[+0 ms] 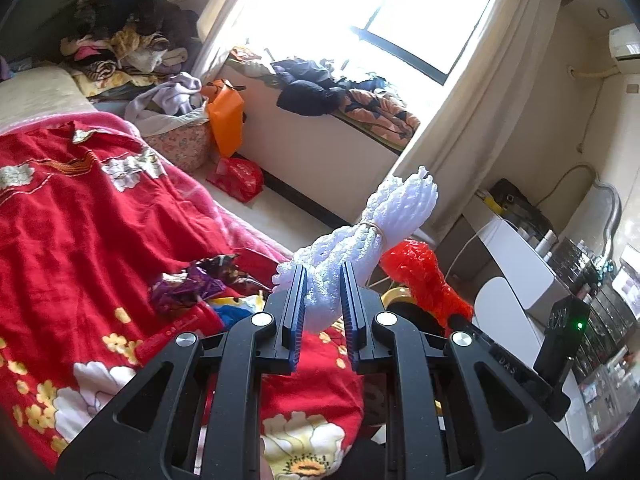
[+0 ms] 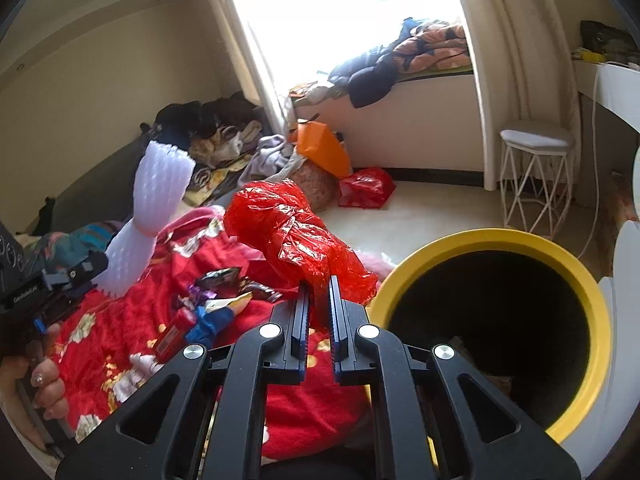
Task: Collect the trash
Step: 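Carry foam net and red bag over the bin with both tools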
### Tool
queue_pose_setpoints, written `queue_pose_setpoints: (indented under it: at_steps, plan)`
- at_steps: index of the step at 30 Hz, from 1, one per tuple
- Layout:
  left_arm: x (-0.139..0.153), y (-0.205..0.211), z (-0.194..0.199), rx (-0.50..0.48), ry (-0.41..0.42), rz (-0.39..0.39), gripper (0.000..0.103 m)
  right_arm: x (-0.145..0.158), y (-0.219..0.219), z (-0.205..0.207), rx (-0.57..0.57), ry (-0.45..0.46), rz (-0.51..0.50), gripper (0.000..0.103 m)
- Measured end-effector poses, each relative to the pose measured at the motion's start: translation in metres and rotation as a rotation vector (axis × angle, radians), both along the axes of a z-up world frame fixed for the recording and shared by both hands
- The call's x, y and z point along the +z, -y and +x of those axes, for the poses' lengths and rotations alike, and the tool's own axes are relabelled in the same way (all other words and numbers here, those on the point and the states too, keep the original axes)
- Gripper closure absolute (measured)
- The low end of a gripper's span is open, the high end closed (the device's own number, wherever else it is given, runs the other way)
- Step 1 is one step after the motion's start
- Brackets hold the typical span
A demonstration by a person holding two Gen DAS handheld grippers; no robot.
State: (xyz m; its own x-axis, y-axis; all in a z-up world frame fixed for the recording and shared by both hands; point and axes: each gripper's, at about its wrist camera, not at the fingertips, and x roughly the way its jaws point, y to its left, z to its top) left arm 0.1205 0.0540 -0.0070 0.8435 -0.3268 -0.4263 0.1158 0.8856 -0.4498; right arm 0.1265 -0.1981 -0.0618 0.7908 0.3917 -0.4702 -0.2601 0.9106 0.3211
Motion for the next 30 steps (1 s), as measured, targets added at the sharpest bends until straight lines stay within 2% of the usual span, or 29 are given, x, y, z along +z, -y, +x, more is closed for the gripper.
queue_pose_setpoints:
  at_steps: [11, 30]
  plan:
    - [0.001, 0.026, -0.001, -0.058, -0.002, 0.014, 0.091, 0.005, 0.026, -0.009, -0.084, 0.024, 0.013, 0.095]
    - [-0.010, 0.066, 0.001, -0.134, -0.030, 0.069, 0.091, 0.001, 0.064, -0.014, -0.200, 0.011, 0.049, 0.095]
